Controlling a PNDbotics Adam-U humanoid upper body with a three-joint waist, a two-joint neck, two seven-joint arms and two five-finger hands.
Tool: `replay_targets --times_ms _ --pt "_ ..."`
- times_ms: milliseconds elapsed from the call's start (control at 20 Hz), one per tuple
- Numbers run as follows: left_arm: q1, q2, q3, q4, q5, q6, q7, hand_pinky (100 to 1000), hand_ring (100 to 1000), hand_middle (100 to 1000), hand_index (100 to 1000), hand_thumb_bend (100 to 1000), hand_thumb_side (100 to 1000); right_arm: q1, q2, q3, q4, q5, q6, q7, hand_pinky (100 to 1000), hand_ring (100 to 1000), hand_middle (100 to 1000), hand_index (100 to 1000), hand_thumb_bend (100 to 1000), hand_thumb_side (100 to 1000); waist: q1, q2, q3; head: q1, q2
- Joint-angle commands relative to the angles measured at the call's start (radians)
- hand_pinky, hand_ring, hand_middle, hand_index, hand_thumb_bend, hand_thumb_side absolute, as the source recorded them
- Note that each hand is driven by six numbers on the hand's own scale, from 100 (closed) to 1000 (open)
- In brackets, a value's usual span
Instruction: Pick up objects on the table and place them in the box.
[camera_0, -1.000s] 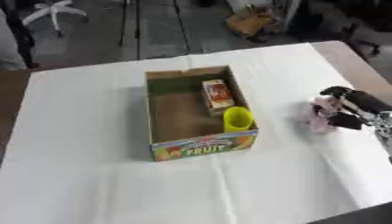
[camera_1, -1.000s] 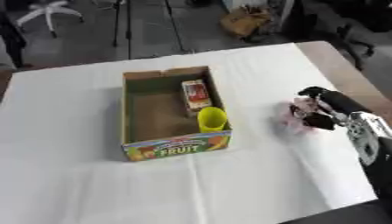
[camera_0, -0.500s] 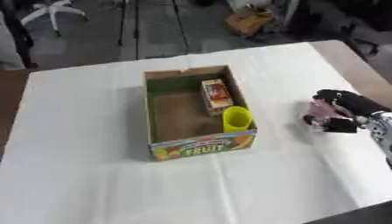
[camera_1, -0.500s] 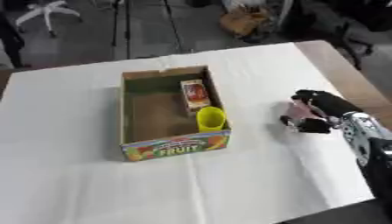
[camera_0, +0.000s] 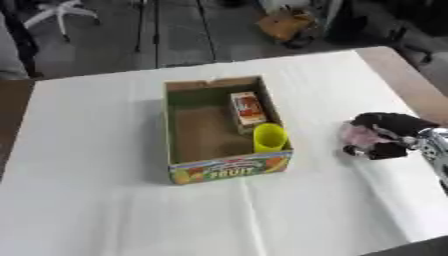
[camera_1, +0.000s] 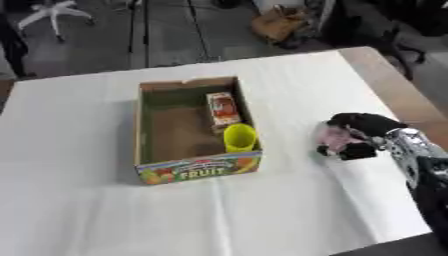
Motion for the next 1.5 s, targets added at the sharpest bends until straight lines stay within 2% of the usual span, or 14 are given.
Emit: replay_targets --times_ms 50,100,250,300,350,400,450,600,850,900,1050,1250,1300,1500 --pt "-0.011 0.017 0.008 -0.011 0.001 -0.002 0.000 754 741 728 853 575 948 0.000 -0.020 -0.005 0.020 -0.040 -0.004 0.057 677 816 906 946 506 936 0.001 -0.010 -0.002 -0.003 0.003" --pt "-0.011 0.017 0.008 -0.011 0.001 -0.002 0.001 754 741 728 854 575 948 0.000 -0.018 -0.007 0.023 -0.055 -0.001 0.072 544 731 878 922 470 735 0.002 -0.010 -0.002 -0.003 0.002" --pt "-0.011 0.017 0.008 -0.011 0.001 -0.002 0.000 755 741 728 854 576 949 0.001 -0.019 -0.009 0.023 -0.105 0.009 0.101 531 723 876 920 463 707 0.001 -0.010 -0.002 -0.003 0.002" --pt "-0.011 0.017 0.008 -0.011 0.001 -0.002 0.000 755 741 728 854 576 949 0.001 -0.020 -0.008 0.021 -0.120 0.013 0.108 431 649 857 895 370 508 0.001 -0.010 -0.003 -0.003 0.002" --pt "-0.011 0.017 0.009 -0.011 0.001 -0.002 0.001 755 741 728 854 576 949 0.002 -0.019 -0.007 0.021 -0.133 0.019 0.115 431 649 857 895 370 508 0.002 -0.010 -0.003 -0.004 0.003" --pt "-0.011 0.017 0.009 -0.011 0.002 -0.002 0.001 755 741 728 854 574 951 0.002 -0.020 -0.006 0.020 -0.144 0.024 0.120 363 590 836 867 321 436 0.002 -0.010 -0.003 -0.005 0.003" --pt "-0.011 0.017 0.009 -0.011 0.002 -0.002 0.001 755 741 728 854 574 951 0.002 -0.019 -0.007 0.019 -0.155 0.030 0.121 363 590 836 867 321 436 0.002 -0.010 -0.003 -0.005 0.003" --pt "-0.011 0.017 0.009 -0.011 0.002 -0.002 0.002 755 740 728 854 573 954 0.003 -0.017 -0.007 0.015 -0.179 0.042 0.110 257 492 785 812 272 333 0.002 -0.010 -0.004 -0.005 0.004" --pt "-0.010 0.017 0.010 -0.011 0.003 -0.003 0.003 756 740 728 854 572 955 0.003 -0.015 -0.010 0.007 -0.205 0.047 0.060 201 437 739 761 179 267 0.002 -0.009 -0.004 -0.006 0.006" --pt "-0.010 0.017 0.010 -0.011 0.003 -0.003 0.003 756 740 728 855 569 958 0.002 -0.014 -0.011 0.005 -0.210 0.046 0.049 123 363 657 663 100 235 0.002 -0.010 -0.004 -0.006 0.006" --pt "-0.010 0.017 0.010 -0.011 0.003 -0.003 0.004 756 740 728 855 567 960 -0.005 -0.012 -0.028 -0.024 -0.242 0.043 0.005 100 321 610 639 100 154 0.003 -0.010 -0.005 -0.005 0.005" --pt "-0.010 0.017 0.010 -0.011 0.004 -0.003 0.004 756 740 728 855 566 961 0.000 -0.014 -0.025 -0.037 -0.272 0.045 -0.059 100 318 608 636 100 149 0.002 -0.010 -0.004 -0.005 0.004" --pt "-0.010 0.017 0.010 -0.011 0.004 -0.003 0.004 757 739 728 855 566 961 -0.001 -0.014 -0.023 -0.035 -0.272 0.043 -0.075 100 298 592 614 100 118 0.003 -0.010 -0.003 -0.005 0.005" --pt "-0.008 0.018 0.011 -0.011 0.004 -0.003 0.004 757 739 728 856 568 961 -0.025 0.000 -0.058 -0.096 -0.319 0.011 -0.142 100 284 595 605 100 100 0.003 -0.011 -0.006 -0.001 0.007"
